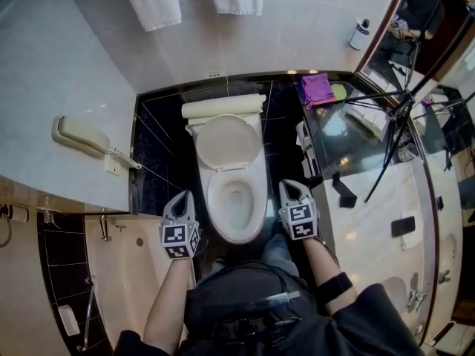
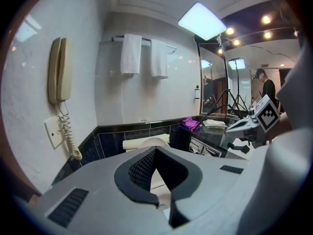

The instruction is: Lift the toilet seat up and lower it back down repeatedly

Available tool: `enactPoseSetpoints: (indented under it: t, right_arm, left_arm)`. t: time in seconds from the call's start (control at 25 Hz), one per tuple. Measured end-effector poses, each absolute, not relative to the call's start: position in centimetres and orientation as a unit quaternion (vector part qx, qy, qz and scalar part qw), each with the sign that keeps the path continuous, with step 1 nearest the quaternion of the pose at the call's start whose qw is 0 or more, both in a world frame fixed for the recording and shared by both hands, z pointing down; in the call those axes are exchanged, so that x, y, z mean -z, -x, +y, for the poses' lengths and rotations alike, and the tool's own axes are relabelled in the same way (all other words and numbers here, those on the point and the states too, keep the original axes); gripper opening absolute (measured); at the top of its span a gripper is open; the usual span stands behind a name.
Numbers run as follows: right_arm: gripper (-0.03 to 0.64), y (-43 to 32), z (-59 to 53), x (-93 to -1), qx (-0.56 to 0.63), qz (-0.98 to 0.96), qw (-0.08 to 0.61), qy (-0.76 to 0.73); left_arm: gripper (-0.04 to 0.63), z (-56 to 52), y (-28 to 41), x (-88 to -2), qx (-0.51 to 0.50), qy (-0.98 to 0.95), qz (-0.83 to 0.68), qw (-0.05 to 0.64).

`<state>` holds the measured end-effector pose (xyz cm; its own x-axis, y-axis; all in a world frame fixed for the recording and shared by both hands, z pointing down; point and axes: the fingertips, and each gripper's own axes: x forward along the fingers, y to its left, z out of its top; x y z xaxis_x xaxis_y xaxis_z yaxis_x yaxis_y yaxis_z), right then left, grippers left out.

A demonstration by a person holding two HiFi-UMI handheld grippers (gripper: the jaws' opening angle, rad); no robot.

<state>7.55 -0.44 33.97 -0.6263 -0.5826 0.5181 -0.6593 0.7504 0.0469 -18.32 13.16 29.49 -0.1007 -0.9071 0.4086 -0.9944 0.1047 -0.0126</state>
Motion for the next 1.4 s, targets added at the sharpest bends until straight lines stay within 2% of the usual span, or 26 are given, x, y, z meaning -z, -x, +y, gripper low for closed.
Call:
enactPoseSetpoints:
  t: [0.72, 0.96, 1.16, 1.28, 1.4]
  right_arm:
    - [0.024, -6.1, -1.9, -36.9, -0.095, -0.889, 0.288, -0.344]
    - [0.14, -7.3, -1.4, -43.2, -0.156, -0.874, 0.31, -0.338]
    - [0.212, -9.9, -0.5, -53.4, -0.232, -0.844, 0.337, -0.348]
    - [0.246, -10.5, 1.5, -58.9, -0.273, -0.827, 0.352, -0.343]
    - [0.247, -11.4, 4.0, -64.7, -0.318, -0.805, 0.364, -0.345]
  left_arm:
    - [0.0, 12.1, 18.3, -30.9, -0.154, -0.662, -0.721, 0.133]
    - [0.0, 11.9, 17.7, -33.9, -0.17, -0.661, -0.72, 0.126]
    - [0.0, 11.8, 17.1, -38.5, -0.183, -0.666, -0.713, 0.124]
    - [0.0, 12.7, 16.8, -41.8, -0.198, -0.669, -0.704, 0.135]
    - [0.0, 13.9, 17.0, -45.7, -0.213, -0.668, -0.698, 0.145]
